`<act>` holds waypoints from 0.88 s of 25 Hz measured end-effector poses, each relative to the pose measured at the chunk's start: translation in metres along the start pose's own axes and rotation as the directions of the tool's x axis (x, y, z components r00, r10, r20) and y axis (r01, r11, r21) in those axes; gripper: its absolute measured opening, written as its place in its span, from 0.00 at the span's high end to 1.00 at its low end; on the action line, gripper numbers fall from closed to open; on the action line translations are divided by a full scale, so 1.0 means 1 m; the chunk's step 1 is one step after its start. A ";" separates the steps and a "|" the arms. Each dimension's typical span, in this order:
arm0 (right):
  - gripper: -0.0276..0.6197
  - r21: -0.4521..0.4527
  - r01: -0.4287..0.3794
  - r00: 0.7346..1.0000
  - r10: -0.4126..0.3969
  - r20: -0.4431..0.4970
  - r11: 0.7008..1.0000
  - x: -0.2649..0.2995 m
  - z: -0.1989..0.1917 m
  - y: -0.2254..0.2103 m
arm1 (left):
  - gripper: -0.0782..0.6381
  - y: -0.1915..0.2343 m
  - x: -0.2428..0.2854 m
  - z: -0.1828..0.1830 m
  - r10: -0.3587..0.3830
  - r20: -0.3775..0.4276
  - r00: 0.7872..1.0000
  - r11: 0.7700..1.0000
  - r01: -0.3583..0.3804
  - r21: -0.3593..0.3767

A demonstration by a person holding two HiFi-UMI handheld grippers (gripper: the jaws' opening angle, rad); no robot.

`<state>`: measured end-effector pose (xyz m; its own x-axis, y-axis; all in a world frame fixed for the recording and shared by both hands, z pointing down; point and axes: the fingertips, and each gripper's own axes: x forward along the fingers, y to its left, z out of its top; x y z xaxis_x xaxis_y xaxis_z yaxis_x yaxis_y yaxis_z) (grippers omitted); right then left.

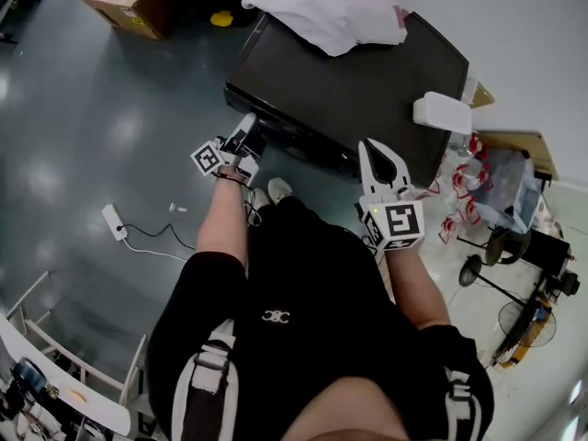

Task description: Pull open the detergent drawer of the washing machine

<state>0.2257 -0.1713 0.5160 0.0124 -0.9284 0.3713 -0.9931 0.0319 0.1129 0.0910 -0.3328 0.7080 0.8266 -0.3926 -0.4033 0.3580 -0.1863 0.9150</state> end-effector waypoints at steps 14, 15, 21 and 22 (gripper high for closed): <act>0.95 -0.017 -0.102 0.995 0.103 0.018 0.995 0.010 0.006 0.038 | 0.58 -0.035 -0.081 -0.025 0.018 -0.007 1.000 1.000 -0.018 -0.011; 0.95 -0.019 -0.114 0.993 0.114 0.021 0.993 0.012 0.007 0.042 | 0.58 -0.038 -0.087 -0.026 0.020 -0.004 1.000 1.000 -0.020 -0.009; 0.95 -0.035 -0.190 0.981 0.192 0.043 0.981 0.025 0.016 0.066 | 0.59 -0.052 -0.115 -0.035 0.048 0.000 0.999 0.999 -0.048 0.003; 0.95 -0.038 -0.203 0.978 0.205 0.047 0.978 0.028 0.018 0.070 | 0.59 -0.054 -0.119 -0.036 0.052 -0.002 0.999 0.999 -0.052 0.006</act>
<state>0.1544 -0.2018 0.5179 -0.1970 -0.9186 0.3427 -0.9697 0.2341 0.0701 -0.0110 -0.2439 0.7070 0.8447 -0.4002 -0.3554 0.3121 -0.1712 0.9345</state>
